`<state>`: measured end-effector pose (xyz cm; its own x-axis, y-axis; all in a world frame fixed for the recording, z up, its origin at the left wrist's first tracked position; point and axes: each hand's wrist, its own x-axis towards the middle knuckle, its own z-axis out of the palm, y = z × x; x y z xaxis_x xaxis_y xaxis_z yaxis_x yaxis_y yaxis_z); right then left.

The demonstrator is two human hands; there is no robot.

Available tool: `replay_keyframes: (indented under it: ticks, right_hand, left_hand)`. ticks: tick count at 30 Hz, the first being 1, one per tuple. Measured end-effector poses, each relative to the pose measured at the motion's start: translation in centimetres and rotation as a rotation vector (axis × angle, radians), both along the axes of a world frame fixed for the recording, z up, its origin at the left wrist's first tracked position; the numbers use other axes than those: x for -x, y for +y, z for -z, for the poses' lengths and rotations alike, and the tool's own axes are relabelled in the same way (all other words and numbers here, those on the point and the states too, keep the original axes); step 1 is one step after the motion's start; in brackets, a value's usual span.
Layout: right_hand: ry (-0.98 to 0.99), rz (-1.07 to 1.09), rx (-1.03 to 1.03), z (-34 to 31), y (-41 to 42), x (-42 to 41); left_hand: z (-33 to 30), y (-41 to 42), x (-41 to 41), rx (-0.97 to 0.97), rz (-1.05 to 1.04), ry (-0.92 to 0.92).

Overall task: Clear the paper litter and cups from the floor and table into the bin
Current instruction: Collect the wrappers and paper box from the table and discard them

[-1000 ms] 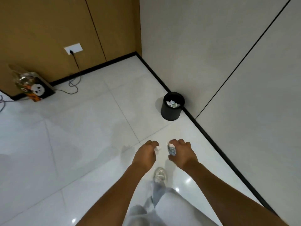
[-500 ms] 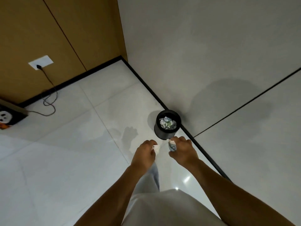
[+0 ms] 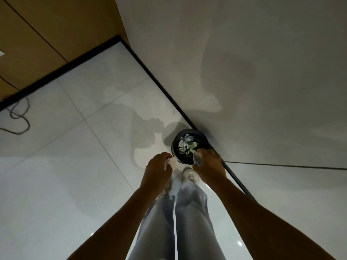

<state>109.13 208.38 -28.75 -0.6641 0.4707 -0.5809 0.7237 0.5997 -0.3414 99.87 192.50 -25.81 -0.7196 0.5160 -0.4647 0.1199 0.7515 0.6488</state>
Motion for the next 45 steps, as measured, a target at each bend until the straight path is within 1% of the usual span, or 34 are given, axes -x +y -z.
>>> replay_keyframes:
  ticks: [5, 7, 10, 14, 18, 20, 22, 24, 27, 29, 32, 34, 37, 41, 42, 45]
  right_hand:
    - [0.014, 0.014, -0.048, 8.8, 3.4, 3.2]
    - [0.012, 0.004, -0.059, 11.3, 4.2, 4.1]
    - [-0.041, -0.012, -0.039, 14.5, 5.2, 4.5]
    - [-0.018, 0.026, 0.051, 15.8, 6.3, 3.2]
    - [-0.003, 0.042, 0.078, 15.9, 7.1, 0.9]
    - [-0.001, 0.068, 0.079, 15.9, 7.3, 0.0]
    - [-0.006, 0.081, 0.079, 15.7, 7.3, -0.6]
    - [-0.011, 0.084, 0.086, 15.2, 7.2, -0.9]
    - [-0.009, 0.065, 0.112, 13.6, 6.5, -0.7]
    - [0.01, 0.03, 0.117, 11.7, 5.6, 0.0]
    - [0.048, -0.045, 0.103, 8.3, 4.2, 1.2]
    - [0.062, -0.126, 0.098, 5.4, 2.8, 2.1]
    - [0.054, -0.336, 0.066, 1.1, 0.2, 3.5]
    - [0.057, -0.666, 0.028, -4.2, -4.1, 4.1]
    - [0.05, -0.735, 0.023, -5.2, -4.9, 4.0]
    - [0.011, -0.979, 0.011, -8.6, -7.8, 2.8]
  left_hand:
    - [7.5, 2.8, 1.3, 0.002, -0.007, -0.027]
    - [9.7, 3.7, 1.6, 0.008, -0.009, -0.028]
    - [12.8, 5.2, 1.4, 0.017, -0.005, -0.037]
    - [15.0, 7.1, 1.3, 0.032, 0.032, -0.072]
    - [16.9, 10.1, 1.2, 0.06, 0.022, -0.112]
    - [17.8, 11.8, 1.4, 0.094, 0.098, -0.18]
    - [18.4, 13.1, 1.7, 0.156, 0.218, -0.267]
    - [18.4, 13.7, 2.1, 0.225, 0.311, -0.23]
    - [16.4, 12.9, 2.5, 0.266, 0.391, -0.057]
    - [14.0, 11.4, 2.6, 0.259, 0.43, 0.025]
    - [10.2, 8.4, 2.7, 0.25, 0.404, 0.083]
    - [7.3, 5.9, 2.5, 0.282, 0.374, 0.133]
    - [3.3, 2.1, 1.7, 0.377, 0.33, 0.188]
    - [-2.2, -3.1, -1.9, 0.552, 0.25, 0.179]
    - [-3.2, -4.0, -2.9, 0.579, 0.215, 0.166]
    - [-6.7, -6.8, -7.9, 0.62, -0.004, 0.124]
